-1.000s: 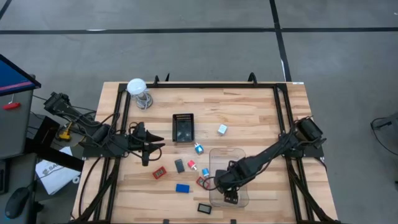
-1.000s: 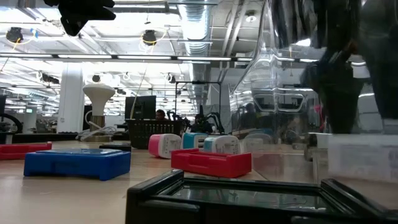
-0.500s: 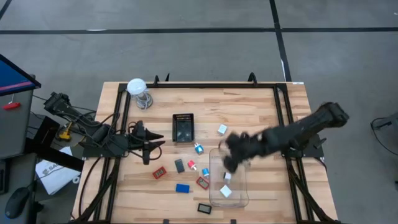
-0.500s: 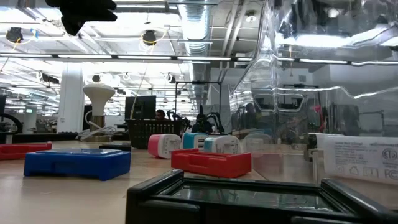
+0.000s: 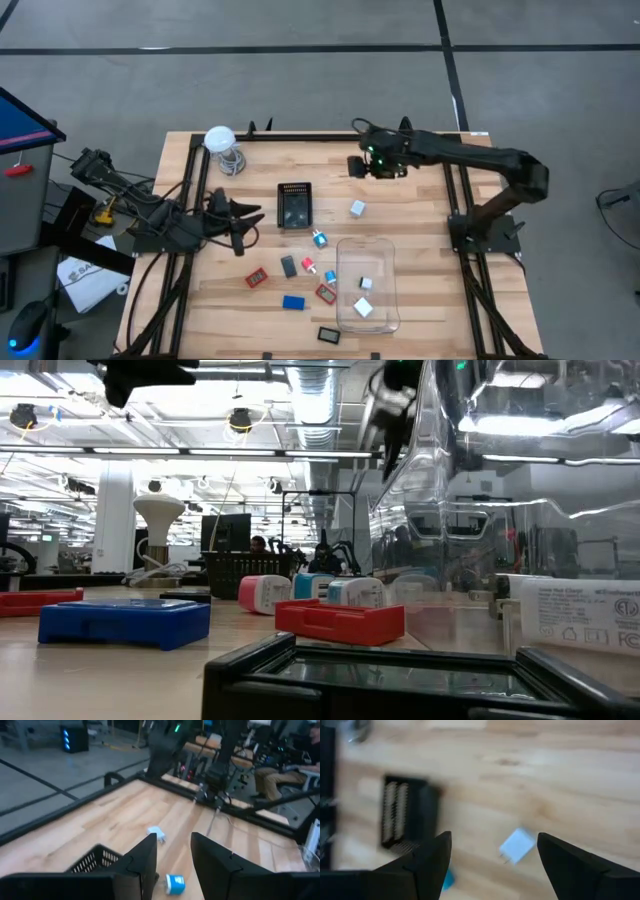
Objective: Pick & Place Office items
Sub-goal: Put the white charger adapter into the transparent bin
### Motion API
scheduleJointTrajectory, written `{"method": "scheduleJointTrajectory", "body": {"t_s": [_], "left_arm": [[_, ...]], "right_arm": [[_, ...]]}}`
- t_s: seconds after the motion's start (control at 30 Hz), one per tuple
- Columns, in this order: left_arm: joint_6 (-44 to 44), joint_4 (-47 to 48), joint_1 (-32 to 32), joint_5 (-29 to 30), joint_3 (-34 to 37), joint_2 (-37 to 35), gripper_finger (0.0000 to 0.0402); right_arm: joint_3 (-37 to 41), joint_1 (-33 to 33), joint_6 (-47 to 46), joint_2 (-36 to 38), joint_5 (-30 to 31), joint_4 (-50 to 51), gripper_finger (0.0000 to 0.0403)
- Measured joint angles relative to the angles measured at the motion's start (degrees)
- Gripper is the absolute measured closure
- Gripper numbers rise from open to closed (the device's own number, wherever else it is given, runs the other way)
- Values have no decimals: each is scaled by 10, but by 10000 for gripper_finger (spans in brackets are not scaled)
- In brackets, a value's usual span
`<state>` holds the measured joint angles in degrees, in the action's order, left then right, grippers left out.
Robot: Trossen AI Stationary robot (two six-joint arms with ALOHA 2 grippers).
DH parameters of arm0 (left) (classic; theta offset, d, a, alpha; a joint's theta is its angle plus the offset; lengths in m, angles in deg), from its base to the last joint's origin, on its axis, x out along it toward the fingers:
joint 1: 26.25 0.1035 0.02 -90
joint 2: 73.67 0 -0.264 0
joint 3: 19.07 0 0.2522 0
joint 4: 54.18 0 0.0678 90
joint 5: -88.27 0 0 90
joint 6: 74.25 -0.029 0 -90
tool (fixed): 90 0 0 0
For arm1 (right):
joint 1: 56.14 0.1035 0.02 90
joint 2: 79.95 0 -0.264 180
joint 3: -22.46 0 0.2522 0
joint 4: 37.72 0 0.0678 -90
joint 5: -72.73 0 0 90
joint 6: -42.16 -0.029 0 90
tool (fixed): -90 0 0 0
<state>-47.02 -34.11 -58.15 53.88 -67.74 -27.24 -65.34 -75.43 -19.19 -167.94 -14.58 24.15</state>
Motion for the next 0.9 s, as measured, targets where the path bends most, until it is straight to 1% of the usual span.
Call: {"method": "scheduleJointTrajectory", "body": {"t_s": [0.1, 0.17, 0.3, 0.4, 0.5, 0.63, 0.73, 0.9], "left_arm": [[-27, -29, 0, 24, 0, 0, 284], [-44, -48, 0, 36, 0, 0, 284], [-70, -83, 0, 44, 0, 0, 284], [-87, -102, 0, 44, 0, 0, 284], [-103, -116, 0, 44, 0, 1, 284], [-123, -132, 0, 44, 0, 0, 284], [-131, -134, 0, 44, 0, 0, 284], [-133, -140, 0, 41, 0, 0, 284]], "right_arm": [[0, -6, -22, -40, 4, 3, 117], [0, 2, -58, -66, 4, 3, 117], [0, 32, -169, -103, 24, 0, 117], [0, 61, -253, -115, 53, -2, 117], [0, 84, -328, -126, 74, 24, 117], [0, 100, -410, -151, 78, 54, 117], [0, 103, -435, -168, 78, 53, 117], [0, 94, -445, -186, 66, 22, 117]]}}
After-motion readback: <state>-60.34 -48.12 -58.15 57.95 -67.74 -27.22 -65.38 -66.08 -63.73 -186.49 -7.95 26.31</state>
